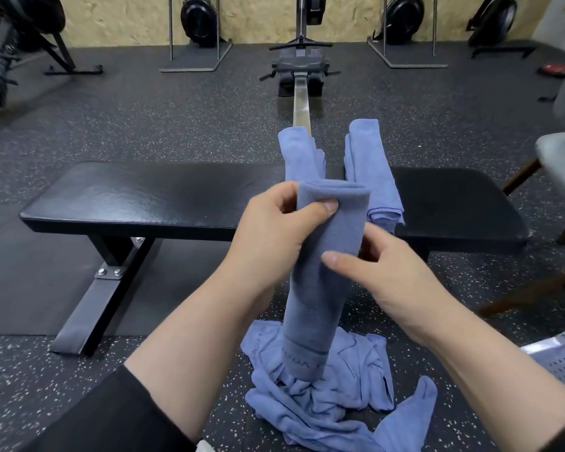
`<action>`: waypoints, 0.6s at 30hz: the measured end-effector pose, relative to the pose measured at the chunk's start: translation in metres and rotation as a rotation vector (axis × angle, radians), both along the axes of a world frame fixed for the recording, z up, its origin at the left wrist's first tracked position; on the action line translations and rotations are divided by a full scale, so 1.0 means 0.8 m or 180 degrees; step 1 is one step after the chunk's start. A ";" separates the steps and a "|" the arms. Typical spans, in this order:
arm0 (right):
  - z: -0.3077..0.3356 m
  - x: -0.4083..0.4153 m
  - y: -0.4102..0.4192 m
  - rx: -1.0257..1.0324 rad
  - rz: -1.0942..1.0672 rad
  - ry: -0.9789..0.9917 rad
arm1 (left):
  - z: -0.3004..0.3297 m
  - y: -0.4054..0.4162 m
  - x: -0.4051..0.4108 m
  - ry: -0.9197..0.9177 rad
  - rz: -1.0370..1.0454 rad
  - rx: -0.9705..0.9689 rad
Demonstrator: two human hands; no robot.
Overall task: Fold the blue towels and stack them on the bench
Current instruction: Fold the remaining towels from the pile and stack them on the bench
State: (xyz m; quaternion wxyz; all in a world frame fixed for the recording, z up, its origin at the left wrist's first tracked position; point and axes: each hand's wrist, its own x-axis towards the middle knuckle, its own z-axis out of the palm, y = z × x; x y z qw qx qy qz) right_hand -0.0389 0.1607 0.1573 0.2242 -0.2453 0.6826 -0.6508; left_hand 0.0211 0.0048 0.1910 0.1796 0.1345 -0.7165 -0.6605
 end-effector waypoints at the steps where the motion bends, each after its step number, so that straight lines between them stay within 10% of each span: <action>1: -0.003 0.002 -0.001 0.0133 0.0021 0.0080 | 0.003 -0.001 0.000 0.0060 0.0027 0.0036; 18: 0.000 0.020 -0.001 0.0191 -0.0132 -0.0095 | 0.021 -0.008 -0.010 0.0026 0.0115 0.1056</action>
